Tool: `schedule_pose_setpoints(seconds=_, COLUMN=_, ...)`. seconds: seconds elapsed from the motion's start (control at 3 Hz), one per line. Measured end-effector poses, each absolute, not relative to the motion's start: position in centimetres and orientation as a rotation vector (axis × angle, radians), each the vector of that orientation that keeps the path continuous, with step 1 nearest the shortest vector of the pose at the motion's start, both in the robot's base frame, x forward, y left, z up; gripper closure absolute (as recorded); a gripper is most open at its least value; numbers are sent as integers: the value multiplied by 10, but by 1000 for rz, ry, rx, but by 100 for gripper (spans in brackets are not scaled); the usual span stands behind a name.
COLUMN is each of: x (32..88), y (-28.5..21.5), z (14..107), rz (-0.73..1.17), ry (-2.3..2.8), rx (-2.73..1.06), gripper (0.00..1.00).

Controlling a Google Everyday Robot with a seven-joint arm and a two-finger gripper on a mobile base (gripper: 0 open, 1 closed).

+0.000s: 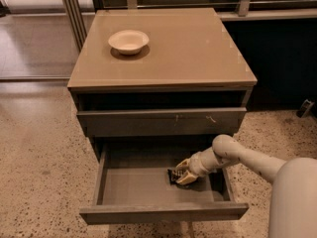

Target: Place rxbar chocolate into middle drawer

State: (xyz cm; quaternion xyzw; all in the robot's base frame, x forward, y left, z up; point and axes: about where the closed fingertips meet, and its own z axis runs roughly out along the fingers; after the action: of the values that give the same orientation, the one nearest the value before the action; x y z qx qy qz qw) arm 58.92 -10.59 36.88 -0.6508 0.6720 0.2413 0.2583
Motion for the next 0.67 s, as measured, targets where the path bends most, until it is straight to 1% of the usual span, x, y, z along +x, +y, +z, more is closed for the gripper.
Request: schedule_pose_setpoints(seconds=0.67, x=589, y=-106, z=369, rz=654, ry=1822, rx=-1764, gripper=13)
